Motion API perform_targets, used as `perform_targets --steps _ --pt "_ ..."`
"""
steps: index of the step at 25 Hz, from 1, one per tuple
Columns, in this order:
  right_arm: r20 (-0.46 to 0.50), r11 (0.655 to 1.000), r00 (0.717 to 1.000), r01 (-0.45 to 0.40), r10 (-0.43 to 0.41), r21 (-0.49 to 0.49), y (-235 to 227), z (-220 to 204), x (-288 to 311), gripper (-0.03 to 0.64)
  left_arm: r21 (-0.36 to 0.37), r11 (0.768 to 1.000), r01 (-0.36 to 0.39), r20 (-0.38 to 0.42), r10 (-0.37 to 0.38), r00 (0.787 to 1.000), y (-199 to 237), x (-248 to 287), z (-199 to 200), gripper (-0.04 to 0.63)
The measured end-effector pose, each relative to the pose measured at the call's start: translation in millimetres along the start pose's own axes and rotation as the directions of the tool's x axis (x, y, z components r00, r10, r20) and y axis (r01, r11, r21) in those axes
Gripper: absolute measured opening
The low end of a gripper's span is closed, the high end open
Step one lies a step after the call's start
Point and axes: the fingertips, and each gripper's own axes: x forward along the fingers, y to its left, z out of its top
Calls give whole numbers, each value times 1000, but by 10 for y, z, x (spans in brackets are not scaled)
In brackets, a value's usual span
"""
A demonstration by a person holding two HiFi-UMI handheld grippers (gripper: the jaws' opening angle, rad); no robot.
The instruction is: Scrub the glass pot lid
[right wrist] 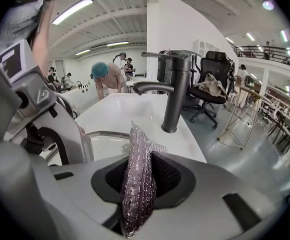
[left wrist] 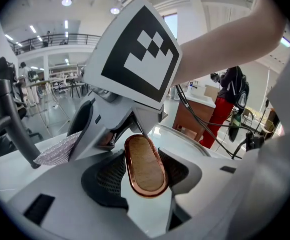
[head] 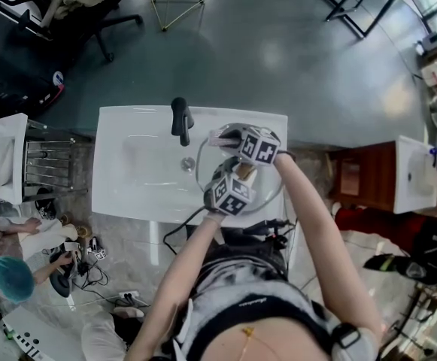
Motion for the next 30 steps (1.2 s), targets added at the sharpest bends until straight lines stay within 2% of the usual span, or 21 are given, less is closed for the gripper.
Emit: perform_targets --steps 7,15,25,30 --pt "7 995 997 72 -73 70 -107 -118 -101 100 2 1000 3 0 -3 1000 12 -11 0 201" --pt "8 971 985 168 -172 169 -208 -344 -314 100 0 1000 3 0 -3 1000 -1 -31 16 201" --pt "2 922 957 280 -291 268 -214 -539 -514 100 2 1000 5 -1 -5 1000 7 -55 7 201" --pt "-1 880 934 337 -357 335 -187 -674 -667 100 4 1000 3 -1 -3 1000 9 -60 17 201"
